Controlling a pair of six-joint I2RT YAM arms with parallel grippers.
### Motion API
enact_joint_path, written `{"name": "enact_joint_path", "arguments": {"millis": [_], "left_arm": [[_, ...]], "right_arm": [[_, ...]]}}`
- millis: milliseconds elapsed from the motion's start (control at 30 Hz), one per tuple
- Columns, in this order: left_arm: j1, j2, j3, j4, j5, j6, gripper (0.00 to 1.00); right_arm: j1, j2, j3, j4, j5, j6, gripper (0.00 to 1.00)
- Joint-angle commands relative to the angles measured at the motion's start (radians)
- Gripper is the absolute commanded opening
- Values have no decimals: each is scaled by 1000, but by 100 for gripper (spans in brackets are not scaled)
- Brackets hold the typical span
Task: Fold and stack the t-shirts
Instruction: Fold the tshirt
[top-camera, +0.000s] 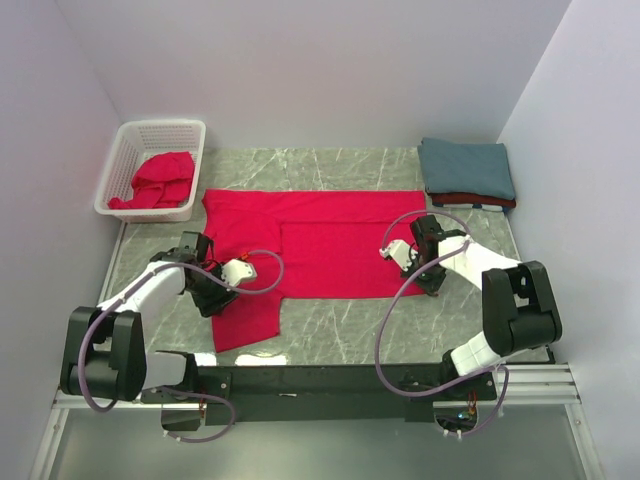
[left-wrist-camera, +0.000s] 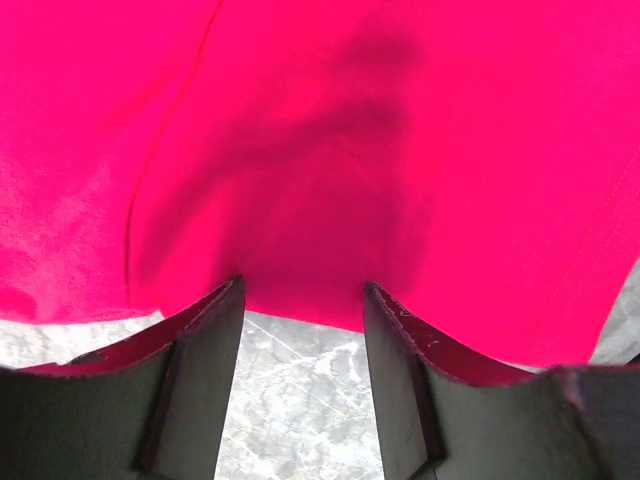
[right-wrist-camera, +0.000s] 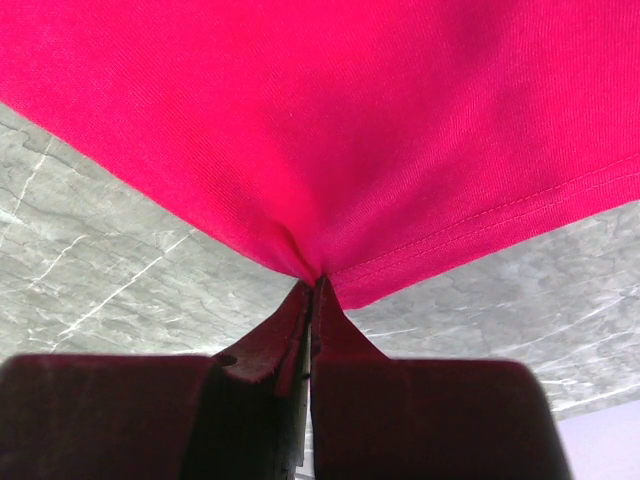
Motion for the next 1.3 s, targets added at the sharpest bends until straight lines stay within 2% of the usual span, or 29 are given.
{"name": "enact_joint_path", "arguments": {"millis": [0,233,467,567,700,733,767,900,933,967,1267], "left_arm": [[-9,7,41,20,-4,-1,56],[-13,27,120,-63,33,37,54],[-15,92,63,-37,40,63,48],[-18,86,26,-22,50,75,48],[-27,114,-9,15,-4,68,49],[-26,119,-11,15,-19,68,47],[-26,120,-12,15,-21,65,37],[-26,82,-15,0,-26,49,16],[-26,67,-12,-9,-24,40,6],[-26,60,5,-26,-12,35,2],[-18,-98,71,-253,25,38,1]], "right_arm": [[-1,42,-3,30,2,-3,0],[-3,59,1,21,-1,1,0],[-3,79,14,13,-8,1,0],[-3,76,12,10,-6,-4,0],[-3,75,8,12,-6,-3,0],[-3,75,8,13,-4,-3,0],[-3,72,6,10,-6,-1,0],[-3,44,3,10,-9,2,0],[-3,38,1,8,-9,1,0],[-3,30,-2,4,-9,-1,0],[-23,-118,-29,-73,-27,-24,0]]}}
